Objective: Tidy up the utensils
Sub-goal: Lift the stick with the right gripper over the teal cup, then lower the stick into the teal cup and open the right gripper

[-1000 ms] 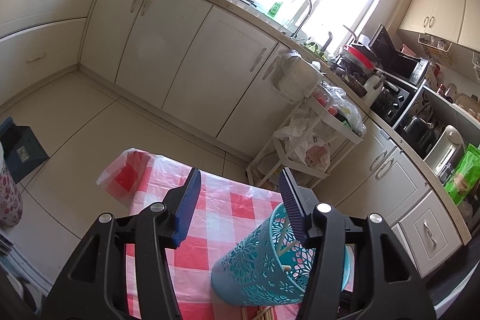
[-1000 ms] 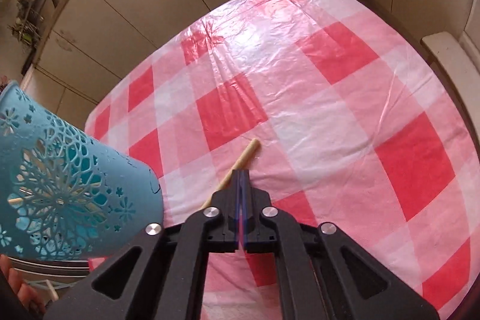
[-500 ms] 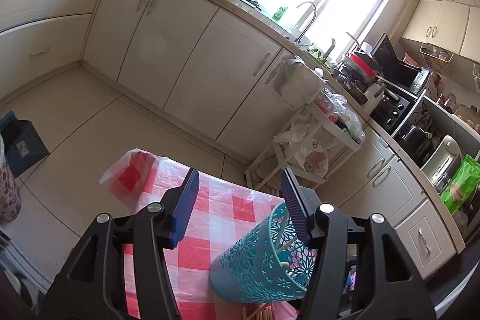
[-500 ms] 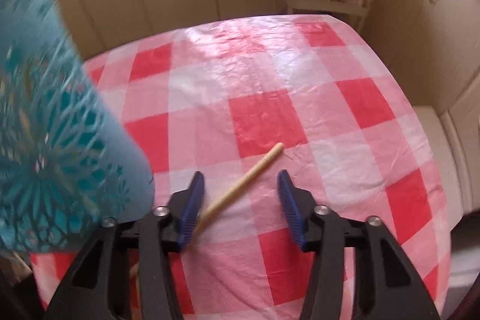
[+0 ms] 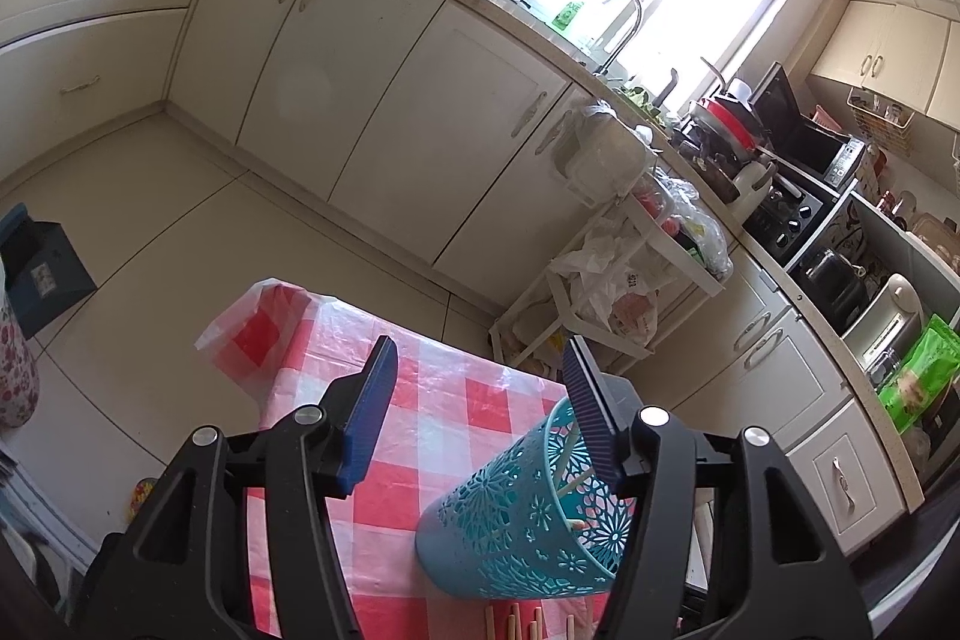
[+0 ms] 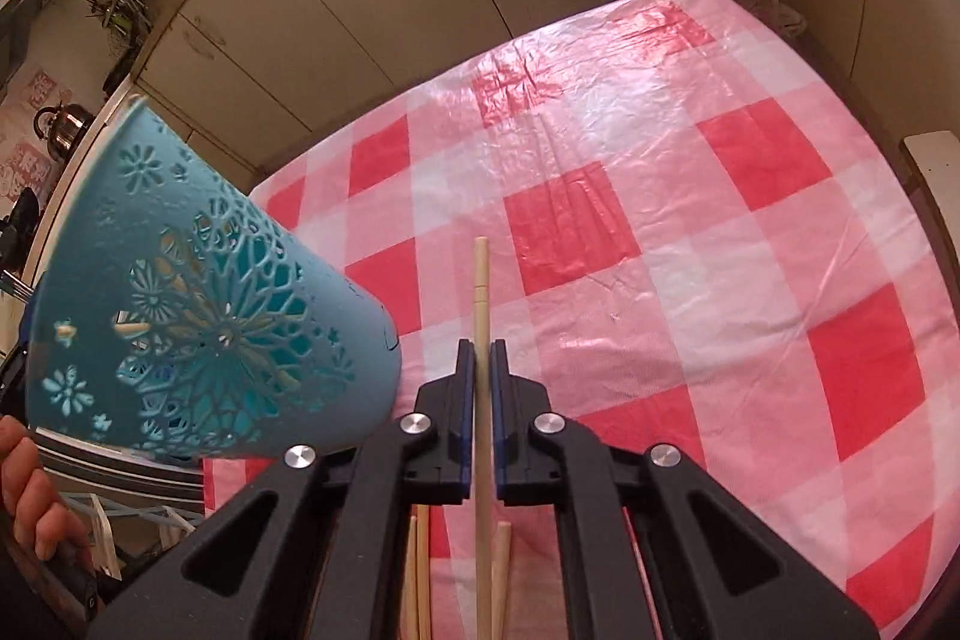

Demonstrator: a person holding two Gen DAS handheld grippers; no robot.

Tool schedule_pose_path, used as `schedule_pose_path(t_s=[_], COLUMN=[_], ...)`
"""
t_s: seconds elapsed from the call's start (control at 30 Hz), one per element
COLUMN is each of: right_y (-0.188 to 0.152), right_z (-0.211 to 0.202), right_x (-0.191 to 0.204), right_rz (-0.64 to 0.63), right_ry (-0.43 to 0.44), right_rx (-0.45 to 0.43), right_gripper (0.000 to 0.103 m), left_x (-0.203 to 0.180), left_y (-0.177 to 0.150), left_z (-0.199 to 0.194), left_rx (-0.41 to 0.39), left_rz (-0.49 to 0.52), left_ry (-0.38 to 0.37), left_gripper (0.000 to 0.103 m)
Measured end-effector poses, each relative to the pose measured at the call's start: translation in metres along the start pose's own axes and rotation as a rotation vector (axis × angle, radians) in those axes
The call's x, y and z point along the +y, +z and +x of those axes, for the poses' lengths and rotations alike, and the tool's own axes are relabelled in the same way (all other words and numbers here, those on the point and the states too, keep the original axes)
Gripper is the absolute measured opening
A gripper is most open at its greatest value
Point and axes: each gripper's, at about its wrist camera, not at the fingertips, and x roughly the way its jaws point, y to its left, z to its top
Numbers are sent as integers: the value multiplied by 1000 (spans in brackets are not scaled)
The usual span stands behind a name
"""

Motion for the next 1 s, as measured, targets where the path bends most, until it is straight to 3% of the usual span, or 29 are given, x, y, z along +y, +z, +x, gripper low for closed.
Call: schedule_pose_path(t_s=[0.17,0.37,0.5,0.6,0.8,0.87,1.0], right_y=[0,11,29,35,38,38,33], right_z=[-12,-97,-156,-176,-156,-138,-98], right_x=[5,28,83,120,164,169,165], right_rz=[3,9,-99,-173,-277,-300,-317], right_ry=[24,99,163,182,89,45,8], right_rx=[-43,-297,-506,-636,-830,-837,-758], right_gripper=[6,6,6,6,6,6,7], left_x=[0,-2,-6,-5,-4,-4,-5], left_y=[-2,-2,-3,-4,-2,-2,-3], left_z=[1,0,-1,2,1,0,-2], left_rx=[5,-11,-20,-10,-12,-14,-14], left_rz=[-1,6,31,30,30,32,45], left_ry=[2,9,33,43,51,55,68], left_gripper=[54,55,55,55,56,56,56])
